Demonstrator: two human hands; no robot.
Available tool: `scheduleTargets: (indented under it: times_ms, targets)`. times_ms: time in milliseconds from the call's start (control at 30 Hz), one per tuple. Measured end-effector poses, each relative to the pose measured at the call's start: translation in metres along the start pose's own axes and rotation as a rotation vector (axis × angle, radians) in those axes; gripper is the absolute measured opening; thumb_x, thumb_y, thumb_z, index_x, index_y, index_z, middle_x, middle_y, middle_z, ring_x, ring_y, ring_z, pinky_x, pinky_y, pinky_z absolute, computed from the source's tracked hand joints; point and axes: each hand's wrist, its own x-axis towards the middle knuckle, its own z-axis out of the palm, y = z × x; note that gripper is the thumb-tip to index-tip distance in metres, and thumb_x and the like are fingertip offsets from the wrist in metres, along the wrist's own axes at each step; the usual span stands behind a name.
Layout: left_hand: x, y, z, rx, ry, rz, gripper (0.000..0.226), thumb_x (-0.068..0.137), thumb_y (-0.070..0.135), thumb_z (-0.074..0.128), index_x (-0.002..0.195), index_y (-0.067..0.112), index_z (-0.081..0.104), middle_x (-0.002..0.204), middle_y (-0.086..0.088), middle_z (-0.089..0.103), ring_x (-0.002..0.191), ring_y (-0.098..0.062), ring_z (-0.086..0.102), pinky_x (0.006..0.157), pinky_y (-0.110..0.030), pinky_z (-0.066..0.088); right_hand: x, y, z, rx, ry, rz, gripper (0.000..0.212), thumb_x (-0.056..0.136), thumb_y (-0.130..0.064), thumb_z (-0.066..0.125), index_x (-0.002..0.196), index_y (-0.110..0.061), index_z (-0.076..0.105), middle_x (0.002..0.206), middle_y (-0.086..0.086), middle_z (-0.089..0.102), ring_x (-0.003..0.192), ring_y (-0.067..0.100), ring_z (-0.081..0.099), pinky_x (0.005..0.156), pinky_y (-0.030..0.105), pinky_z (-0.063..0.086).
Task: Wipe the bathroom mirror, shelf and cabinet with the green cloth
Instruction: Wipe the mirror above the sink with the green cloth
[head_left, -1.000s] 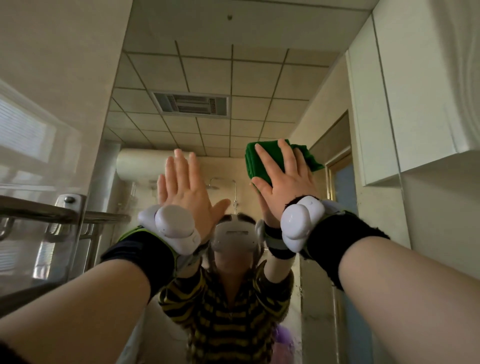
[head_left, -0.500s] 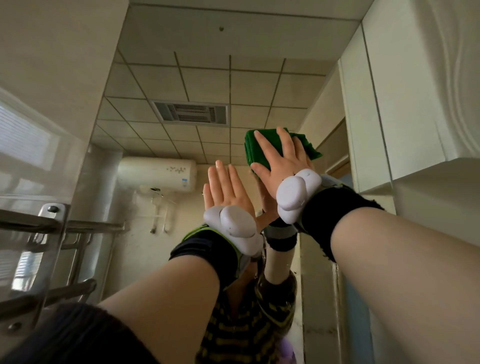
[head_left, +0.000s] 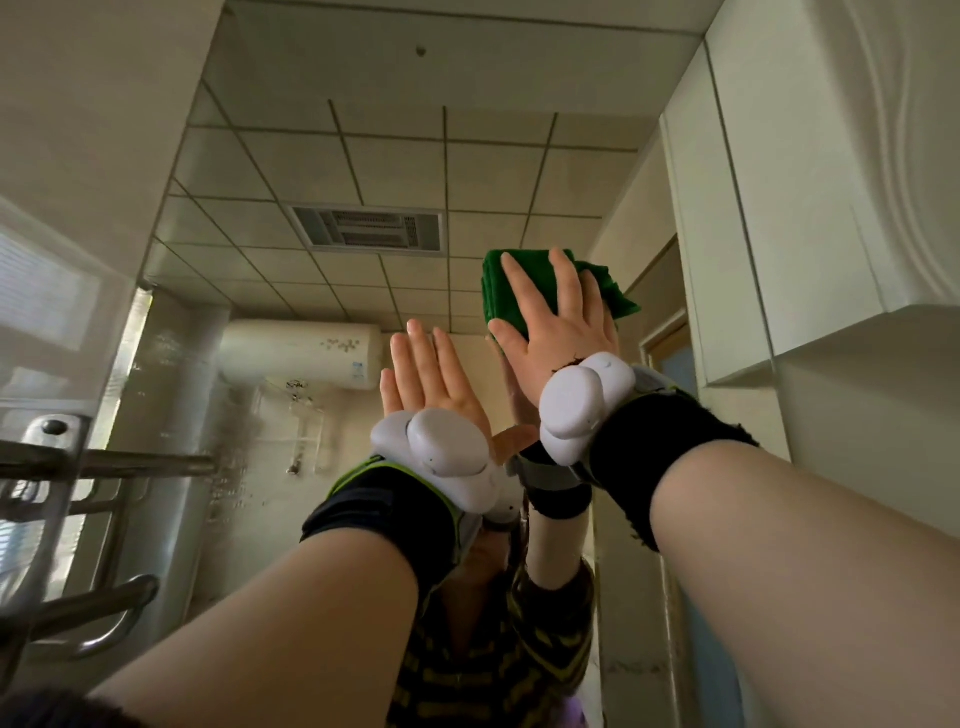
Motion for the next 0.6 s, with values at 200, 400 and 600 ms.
scheduleTargets:
  times_ms: [200, 400, 600]
  targets:
    - [0.002, -0.002, 0.012, -0.03, 0.1, 0.0, 0.062, 0.102, 0.036, 0.028, 0.148, 0.016, -0.008, 0.154, -0.004, -0.017, 0.141, -0.022, -0.019, 0.108, -0.029, -0.02, -0.02, 0.0, -0.005, 0.009, -0.046, 0.009, 0.061, 0.089, -0.056, 0.038, 0.141, -0.051, 0.006, 0.153, -0.01, -0.006, 0.14, 0.028, 0.0, 0.113, 0.043, 0.004]
    - [0.0, -0.003, 0.006, 0.013, 0.056, 0.025, 0.077, 0.098, 0.049, 0.033, 0.147, 0.014, -0.015, 0.154, -0.006, -0.022, 0.142, -0.023, -0.02, 0.111, -0.033, -0.016, -0.039, 0.001, -0.012, 0.02, -0.12, -0.004, 0.061, 0.09, -0.056, 0.034, 0.14, -0.053, 0.0, 0.152, -0.013, -0.013, 0.14, 0.024, -0.006, 0.114, 0.042, 0.001]
    - [-0.004, -0.004, -0.003, 0.008, -0.009, 0.056, 0.105, 0.08, 0.074, 0.038, 0.146, 0.013, -0.017, 0.153, -0.009, -0.024, 0.142, -0.024, -0.02, 0.111, -0.034, -0.016, -0.051, 0.007, -0.016, 0.007, -0.131, -0.025, 0.061, 0.09, -0.057, 0.034, 0.139, -0.054, -0.001, 0.151, -0.016, -0.012, 0.14, 0.022, -0.007, 0.113, 0.04, 0.001]
